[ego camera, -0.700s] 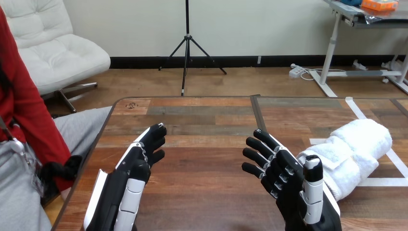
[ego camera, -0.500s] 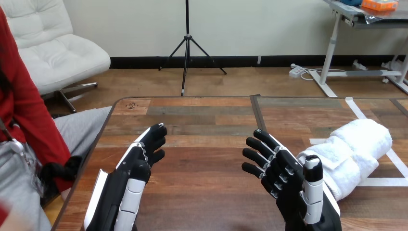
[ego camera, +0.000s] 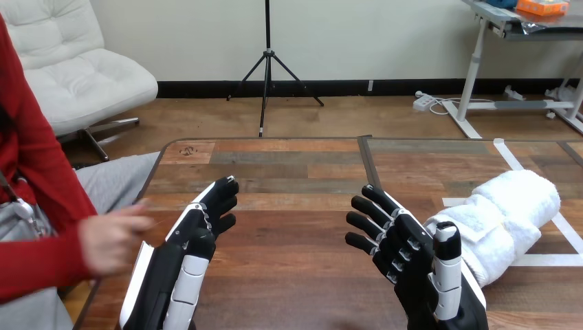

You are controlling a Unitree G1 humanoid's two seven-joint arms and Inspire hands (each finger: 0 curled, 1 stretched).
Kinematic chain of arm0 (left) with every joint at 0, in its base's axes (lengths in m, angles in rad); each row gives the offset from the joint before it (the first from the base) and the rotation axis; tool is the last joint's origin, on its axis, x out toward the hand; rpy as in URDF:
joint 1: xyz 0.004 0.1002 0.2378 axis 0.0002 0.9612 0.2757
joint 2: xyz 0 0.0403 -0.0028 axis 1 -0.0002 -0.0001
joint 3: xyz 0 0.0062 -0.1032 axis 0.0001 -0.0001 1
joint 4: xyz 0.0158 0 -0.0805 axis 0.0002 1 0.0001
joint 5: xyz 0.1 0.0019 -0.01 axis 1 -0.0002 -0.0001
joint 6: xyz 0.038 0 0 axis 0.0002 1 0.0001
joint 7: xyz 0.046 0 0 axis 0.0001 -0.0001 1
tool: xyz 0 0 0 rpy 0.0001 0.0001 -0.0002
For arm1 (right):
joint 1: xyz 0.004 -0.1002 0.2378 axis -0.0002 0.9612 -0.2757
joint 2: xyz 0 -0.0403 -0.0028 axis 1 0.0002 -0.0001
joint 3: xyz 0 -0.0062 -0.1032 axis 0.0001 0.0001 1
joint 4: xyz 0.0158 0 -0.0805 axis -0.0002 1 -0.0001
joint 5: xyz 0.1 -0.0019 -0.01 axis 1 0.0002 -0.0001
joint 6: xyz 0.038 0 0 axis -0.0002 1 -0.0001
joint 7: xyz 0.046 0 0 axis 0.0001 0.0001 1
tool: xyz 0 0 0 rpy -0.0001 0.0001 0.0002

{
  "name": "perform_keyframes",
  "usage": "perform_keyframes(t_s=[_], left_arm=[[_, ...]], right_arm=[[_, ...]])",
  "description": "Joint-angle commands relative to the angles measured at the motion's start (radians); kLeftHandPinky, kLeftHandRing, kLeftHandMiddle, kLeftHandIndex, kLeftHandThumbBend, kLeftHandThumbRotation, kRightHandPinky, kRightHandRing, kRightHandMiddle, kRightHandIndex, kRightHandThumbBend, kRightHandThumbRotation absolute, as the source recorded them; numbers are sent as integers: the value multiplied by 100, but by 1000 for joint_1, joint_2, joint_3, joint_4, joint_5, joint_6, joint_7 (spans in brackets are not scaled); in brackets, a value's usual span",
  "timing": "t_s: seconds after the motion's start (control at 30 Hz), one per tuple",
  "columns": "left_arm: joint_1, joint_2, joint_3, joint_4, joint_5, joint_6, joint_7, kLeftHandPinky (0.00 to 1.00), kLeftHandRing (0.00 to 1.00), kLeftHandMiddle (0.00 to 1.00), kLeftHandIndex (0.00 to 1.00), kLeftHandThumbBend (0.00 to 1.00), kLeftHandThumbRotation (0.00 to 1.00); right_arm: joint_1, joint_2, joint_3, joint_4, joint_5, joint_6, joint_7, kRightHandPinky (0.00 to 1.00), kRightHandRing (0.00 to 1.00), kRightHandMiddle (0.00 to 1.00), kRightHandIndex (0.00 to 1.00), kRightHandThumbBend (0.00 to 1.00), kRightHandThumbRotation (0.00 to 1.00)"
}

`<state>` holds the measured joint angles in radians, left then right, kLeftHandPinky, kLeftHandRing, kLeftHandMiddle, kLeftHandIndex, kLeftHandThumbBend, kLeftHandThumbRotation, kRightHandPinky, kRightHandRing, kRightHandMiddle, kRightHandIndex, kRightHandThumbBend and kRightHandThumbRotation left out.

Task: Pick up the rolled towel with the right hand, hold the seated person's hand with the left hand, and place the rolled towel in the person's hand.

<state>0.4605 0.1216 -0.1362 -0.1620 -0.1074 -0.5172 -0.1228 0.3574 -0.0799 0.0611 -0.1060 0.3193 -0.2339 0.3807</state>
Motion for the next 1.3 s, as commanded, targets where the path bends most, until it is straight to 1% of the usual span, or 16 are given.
perform_keyframes(t_s=[0.0, 0.17, 0.27, 0.47, 0.57, 0.67, 0.7, 0.8, 0.87, 0.9, 0.97, 1.0, 1.07, 1.1, 1.2, 1.27], left_arm=[[-56, -22, 16, -55, 0, -3, 4, 87, 91, 89, 86, 75, 99], [-59, -22, 16, -50, -1, -6, 3, 88, 91, 90, 86, 75, 99], [-60, -24, 14, -49, -3, -5, 2, 88, 91, 90, 86, 75, 99], [-63, -24, 12, -50, -2, -3, 1, 88, 91, 90, 86, 75, 99], [-64, -23, 12, -53, 1, 3, 3, 88, 91, 90, 86, 75, 99], [-65, -22, 11, -55, -6, 8, -1, 88, 91, 90, 86, 75, 99], [-67, -22, 11, -55, -3, 10, 1, 88, 91, 90, 86, 75, 99], [-69, -22, 12, -54, 4, 11, 3, 88, 91, 90, 86, 75, 99], [-70, -23, 12, -53, 6, 11, 4, 88, 91, 90, 87, 76, 99], [-71, -24, 11, -52, 6, 9, 4, 88, 91, 90, 87, 76, 99], [-73, -25, 10, -49, 6, 7, 5, 88, 91, 90, 86, 77, 99], [-73, -26, 10, -48, 7, 6, 5, 88, 91, 90, 86, 77, 99], [-73, -27, 9, -47, 8, 4, 5, 88, 92, 90, 86, 77, 100], [-73, -27, 9, -46, 7, 3, 5, 88, 92, 90, 86, 77, 100], [-73, -28, 7, -44, 4, -1, 3, 88, 92, 90, 86, 77, 100], [-74, -29, 6, -43, 1, -3, 1, 88, 92, 90, 86, 77, 100]], right_arm=[[-50, 3, -12, -41, 7, -6, 1, 85, 89, 90, 90, 100, 99], [-59, -7, -14, -33, 6, -9, 10, 85, 89, 90, 90, 100, 100], [-71, -25, -17, -23, -7, -18, 22, 86, 90, 90, 90, 100, 100], [-121, -49, -35, 5, -23, -28, 37, 89, 89, 90, 90, 100, 100], [-155, -60, -47, 21, -36, -31, 37, 89, 89, 90, 90, 100, 100], [-197, -73, -60, 47, -42, -46, 46, 89, 88, 89, 89, 100, 100], [-222, -86, -68, 59, -45, -49, 51, 88, 87, 89, 89, 100, 100], [-272, -110, -85, 79, -52, -50, 60, 87, 88, 89, 89, 100, 99], [-294, -121, -93, 89, -57, -49, 62, 86, 88, 89, 89, 100, 98], [-315, -132, -99, 100, -67, -56, 61, 86, 88, 89, 89, 100, 98], [-339, -145, -105, 115, -79, -66, 60, 86, 89, 90, 90, 100, 98], [-359, -158, -111, 126, -96, -73, 53, 86, 89, 90, 90, 100, 98], [-381, -170, -117, 138, -115, -81, 48, 85, 89, 90, 90, 100, 99], [-400, -184, -121, 143, -132, -82, 41, 85, 89, 90, 90, 100, 99], [-437, -212, -129, 155, -162, -81, 34, 85, 89, 89, 90, 100, 100], [-456, -228, -134, 163, -174, -80, 33, 85, 89, 90, 91, 100, 100]])
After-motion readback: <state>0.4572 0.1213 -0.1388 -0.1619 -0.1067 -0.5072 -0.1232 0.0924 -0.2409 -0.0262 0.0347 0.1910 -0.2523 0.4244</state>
